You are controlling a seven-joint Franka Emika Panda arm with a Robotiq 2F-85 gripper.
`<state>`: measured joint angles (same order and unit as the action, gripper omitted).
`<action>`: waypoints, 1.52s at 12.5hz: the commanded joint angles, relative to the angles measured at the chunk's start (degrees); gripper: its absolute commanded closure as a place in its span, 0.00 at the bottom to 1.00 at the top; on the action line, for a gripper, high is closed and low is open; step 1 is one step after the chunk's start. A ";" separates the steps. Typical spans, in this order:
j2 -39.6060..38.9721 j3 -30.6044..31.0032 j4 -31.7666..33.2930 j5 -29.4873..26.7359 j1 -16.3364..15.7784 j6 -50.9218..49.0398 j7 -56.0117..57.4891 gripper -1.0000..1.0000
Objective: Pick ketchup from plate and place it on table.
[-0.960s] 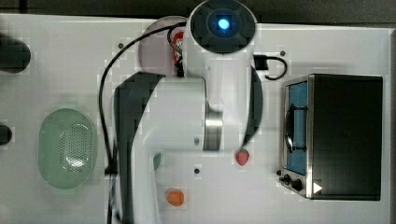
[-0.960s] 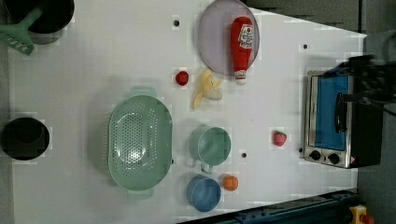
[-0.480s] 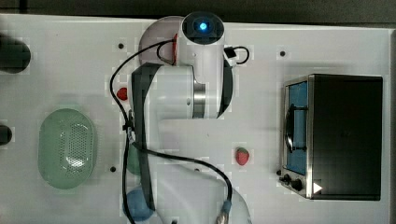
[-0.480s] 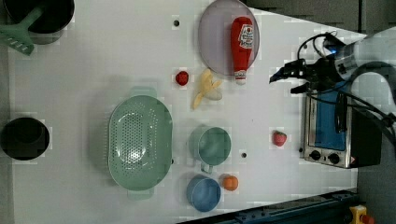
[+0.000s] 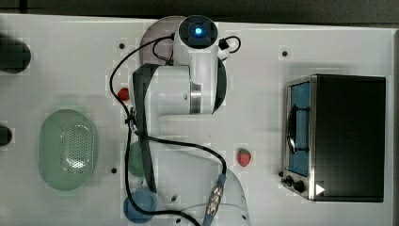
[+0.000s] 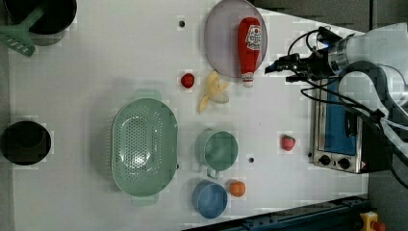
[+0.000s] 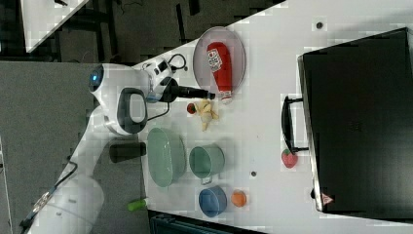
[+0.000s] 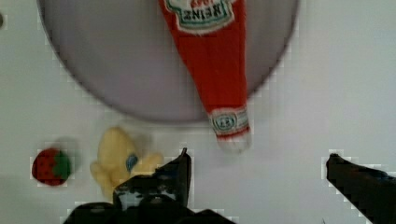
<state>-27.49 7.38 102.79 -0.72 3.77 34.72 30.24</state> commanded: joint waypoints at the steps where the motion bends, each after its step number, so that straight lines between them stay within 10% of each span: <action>1: -6.20 -0.28 -5.30 2.77 -1.40 3.56 3.26 0.00; 15: -23.39 -0.69 -19.00 5.81 -2.12 13.57 3.29 0.00; 19: -23.03 -1.19 -19.89 5.81 -2.07 13.29 3.29 0.36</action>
<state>-50.50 6.50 83.54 5.14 1.59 47.64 31.56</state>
